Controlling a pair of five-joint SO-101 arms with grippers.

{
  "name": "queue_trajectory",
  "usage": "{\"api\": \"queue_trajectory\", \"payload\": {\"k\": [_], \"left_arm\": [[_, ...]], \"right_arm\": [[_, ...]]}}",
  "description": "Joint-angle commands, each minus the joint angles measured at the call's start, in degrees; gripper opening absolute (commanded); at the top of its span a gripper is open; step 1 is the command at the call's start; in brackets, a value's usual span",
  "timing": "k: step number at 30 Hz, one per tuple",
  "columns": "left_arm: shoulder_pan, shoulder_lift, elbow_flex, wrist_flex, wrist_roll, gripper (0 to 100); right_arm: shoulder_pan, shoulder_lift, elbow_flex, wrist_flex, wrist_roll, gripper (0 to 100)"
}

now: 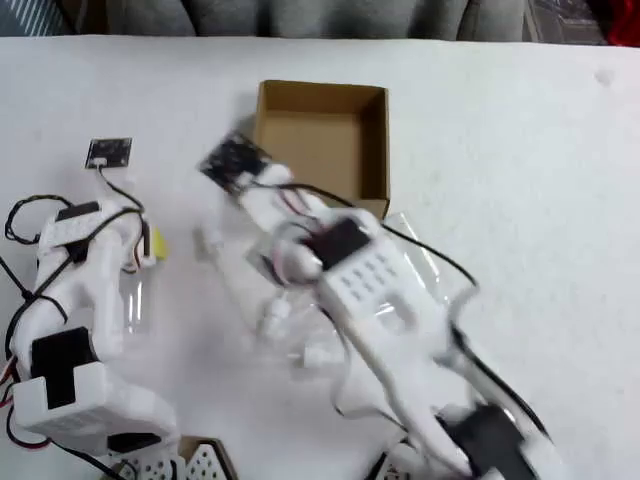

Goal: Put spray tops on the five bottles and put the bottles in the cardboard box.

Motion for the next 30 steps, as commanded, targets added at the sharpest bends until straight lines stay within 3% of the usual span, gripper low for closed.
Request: {"api": "queue_trajectory", "payload": {"k": [1, 7, 13, 27, 30], "left_arm": [[-0.57, -0.04, -4.13, -1.76, 0.62, 2], [-0.57, 0.04, -4.22, -2.02, 0.62, 2], [-0.57, 0.04, -4.22, -2.55, 0.62, 2], [-0.48, 0.04, -4.22, -2.55, 0.62, 2], [-0.48, 0.04, -4.13, -2.55, 0.62, 2]], "right_arm": [[-2.95, 14.9, -13.54, 0.22, -1.41, 17.2], [-4.62, 31.34, -29.1, 0.22, -1.49, 18.7], [-6.64, 44.26, -41.85, 0.13, -1.49, 30.7], [-4.44, 69.14, -66.29, 1.36, -1.49, 28.6], [-4.44, 71.69, -70.95, 5.05, -1.49, 20.6]]}}
